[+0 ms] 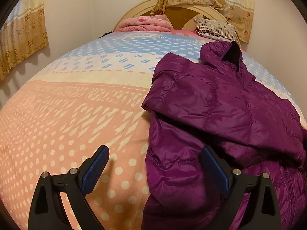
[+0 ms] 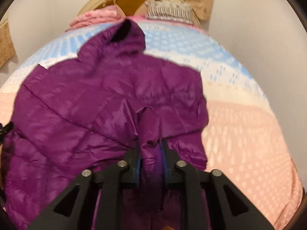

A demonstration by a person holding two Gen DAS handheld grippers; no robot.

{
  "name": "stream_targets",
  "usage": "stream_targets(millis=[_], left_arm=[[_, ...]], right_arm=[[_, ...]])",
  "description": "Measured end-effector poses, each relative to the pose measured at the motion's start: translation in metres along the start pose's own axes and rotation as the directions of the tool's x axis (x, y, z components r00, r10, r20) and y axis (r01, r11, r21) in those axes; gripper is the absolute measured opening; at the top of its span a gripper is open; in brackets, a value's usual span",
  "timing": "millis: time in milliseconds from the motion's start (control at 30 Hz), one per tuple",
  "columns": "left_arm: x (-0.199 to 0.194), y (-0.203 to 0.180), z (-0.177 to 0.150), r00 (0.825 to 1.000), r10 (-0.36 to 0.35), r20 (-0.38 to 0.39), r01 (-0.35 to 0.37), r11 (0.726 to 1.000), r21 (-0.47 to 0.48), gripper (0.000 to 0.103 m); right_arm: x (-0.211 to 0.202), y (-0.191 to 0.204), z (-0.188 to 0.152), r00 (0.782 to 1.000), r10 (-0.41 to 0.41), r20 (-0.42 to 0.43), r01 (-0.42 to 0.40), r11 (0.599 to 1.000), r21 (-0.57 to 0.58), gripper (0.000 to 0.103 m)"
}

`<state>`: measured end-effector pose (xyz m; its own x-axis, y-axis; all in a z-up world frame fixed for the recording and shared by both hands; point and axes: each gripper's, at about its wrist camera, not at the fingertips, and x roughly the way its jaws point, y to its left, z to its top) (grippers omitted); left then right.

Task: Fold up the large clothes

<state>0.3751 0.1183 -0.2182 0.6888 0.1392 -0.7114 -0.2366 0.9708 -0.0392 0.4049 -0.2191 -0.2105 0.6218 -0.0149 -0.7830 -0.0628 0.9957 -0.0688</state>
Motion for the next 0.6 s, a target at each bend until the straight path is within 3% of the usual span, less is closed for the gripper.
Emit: stream_targets(millis=[133, 233, 300, 367, 433, 600], left_arm=[[-0.022, 0.003, 0.02, 0.998, -0.011, 0.06, 0.009, 1.0, 0.021, 0.097], [-0.032, 0.0, 0.045, 0.992, -0.071, 0.1, 0.071, 0.997, -0.001, 0.097], [-0.027, -0.007, 0.06, 0.99, -0.095, 0.102, 0.096, 0.995, -0.003, 0.097], [-0.011, -0.023, 0.073, 0.987, -0.123, 0.102, 0.123, 0.992, 0.009, 0.097], [0.013, -0.036, 0.077, 0.992, -0.107, 0.072, 0.106, 0.994, 0.018, 0.097], [0.062, -0.056, 0.069, 0.998, -0.055, -0.018, 0.056, 0.997, 0.054, 0.097]], right_arm=[[-0.022, -0.017, 0.004, 0.999, -0.009, 0.04, 0.006, 0.997, 0.074, 0.055], [-0.047, -0.018, 0.015, 0.994, -0.016, 0.104, 0.005, 0.995, 0.099, 0.055], [-0.054, -0.006, 0.024, 0.99, 0.046, 0.131, -0.058, 0.995, 0.086, 0.055], [-0.045, 0.015, 0.029, 0.986, 0.134, 0.103, -0.14, 0.989, 0.049, 0.055], [-0.026, 0.03, 0.029, 0.974, 0.214, 0.068, -0.217, 0.975, 0.036, 0.053], [0.018, 0.033, 0.023, 0.987, 0.159, 0.011, -0.159, 0.987, 0.033, 0.053]])
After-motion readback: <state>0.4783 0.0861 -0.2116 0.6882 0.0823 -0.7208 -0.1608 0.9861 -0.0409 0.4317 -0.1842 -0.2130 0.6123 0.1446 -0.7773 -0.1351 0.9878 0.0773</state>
